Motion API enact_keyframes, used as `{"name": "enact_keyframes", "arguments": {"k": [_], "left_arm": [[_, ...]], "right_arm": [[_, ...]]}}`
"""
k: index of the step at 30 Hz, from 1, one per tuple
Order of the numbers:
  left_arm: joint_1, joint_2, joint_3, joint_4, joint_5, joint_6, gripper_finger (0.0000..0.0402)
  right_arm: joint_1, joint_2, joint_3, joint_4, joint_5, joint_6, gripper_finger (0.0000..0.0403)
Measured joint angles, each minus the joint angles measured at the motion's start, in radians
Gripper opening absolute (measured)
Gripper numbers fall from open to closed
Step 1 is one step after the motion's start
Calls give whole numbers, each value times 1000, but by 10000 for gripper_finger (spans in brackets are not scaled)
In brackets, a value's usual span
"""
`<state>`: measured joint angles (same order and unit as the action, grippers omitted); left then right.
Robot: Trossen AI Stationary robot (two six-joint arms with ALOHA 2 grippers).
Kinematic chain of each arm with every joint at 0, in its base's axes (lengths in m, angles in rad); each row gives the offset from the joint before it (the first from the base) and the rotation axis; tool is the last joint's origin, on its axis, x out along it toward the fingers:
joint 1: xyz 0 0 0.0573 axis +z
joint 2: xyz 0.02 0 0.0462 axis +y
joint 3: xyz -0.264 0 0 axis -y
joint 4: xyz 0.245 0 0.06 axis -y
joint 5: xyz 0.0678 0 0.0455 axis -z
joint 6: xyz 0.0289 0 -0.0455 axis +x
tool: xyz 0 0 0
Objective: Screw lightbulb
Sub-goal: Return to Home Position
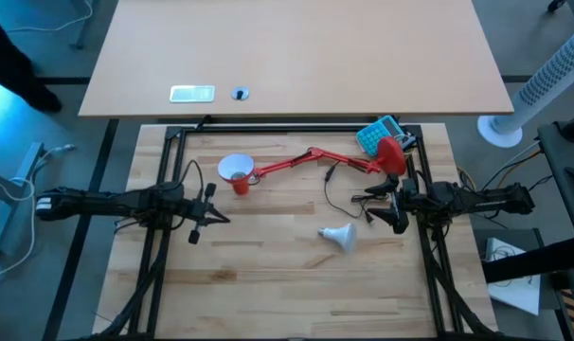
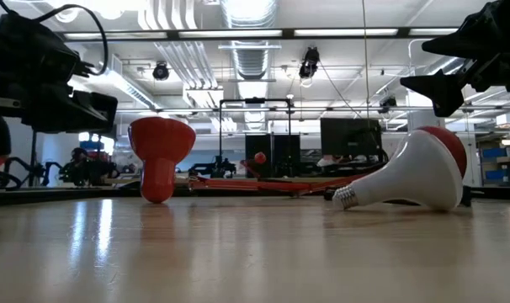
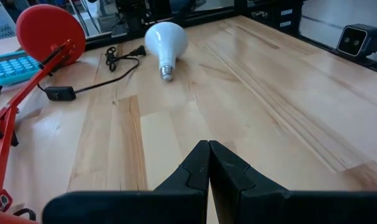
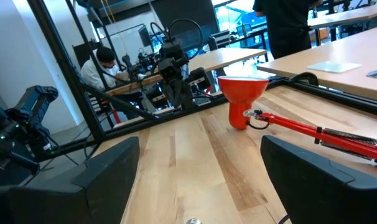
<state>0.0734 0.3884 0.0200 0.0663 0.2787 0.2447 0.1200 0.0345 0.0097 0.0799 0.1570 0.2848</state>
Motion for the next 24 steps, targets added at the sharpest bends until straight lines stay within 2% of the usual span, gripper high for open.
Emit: {"name": "enact_keyframes", "arguments": {"k": [24], "left_arm": [[0,37,0,-1,0,0,0]], "right_arm": [[0,0,0,0,0,0,334]]}}
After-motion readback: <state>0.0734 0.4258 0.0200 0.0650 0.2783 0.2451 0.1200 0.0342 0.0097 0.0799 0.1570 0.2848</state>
